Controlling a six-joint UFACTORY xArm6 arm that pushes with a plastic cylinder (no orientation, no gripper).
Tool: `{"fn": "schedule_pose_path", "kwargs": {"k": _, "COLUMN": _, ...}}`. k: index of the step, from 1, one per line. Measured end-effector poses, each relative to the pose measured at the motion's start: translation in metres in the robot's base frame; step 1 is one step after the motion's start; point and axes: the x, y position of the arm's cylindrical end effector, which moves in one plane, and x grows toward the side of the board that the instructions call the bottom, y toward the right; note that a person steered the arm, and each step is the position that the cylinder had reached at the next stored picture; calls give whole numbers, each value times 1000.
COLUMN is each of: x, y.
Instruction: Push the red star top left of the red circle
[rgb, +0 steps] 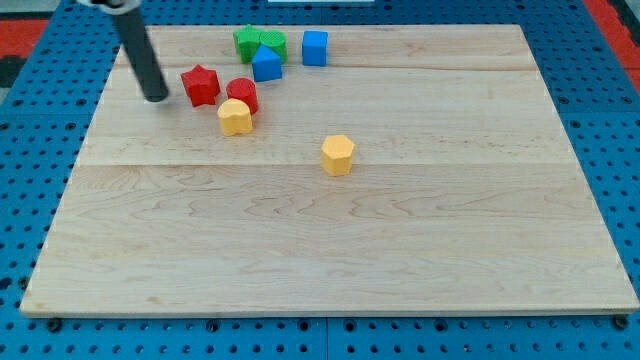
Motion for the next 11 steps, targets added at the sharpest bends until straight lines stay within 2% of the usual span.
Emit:
{"fn": "schedule_pose_path", "kwargs": {"k": 1, "x": -9, "y": 21}}
{"fn": "schedule_pose_path", "kwargs": {"k": 4, "x": -28, "y": 1}}
{"fn": "schedule_pose_path", "kwargs": {"k": 6, "x": -31, "y": 13}}
{"fn": "schedule_pose_path", "kwargs": {"k": 7, "x": -54, "y": 2}}
{"fn": "schedule_pose_path", "kwargs": {"k": 9, "x": -15, "y": 65}}
{"fn": "schedule_pose_path", "kwargs": {"k": 11, "x": -12, "y": 20}}
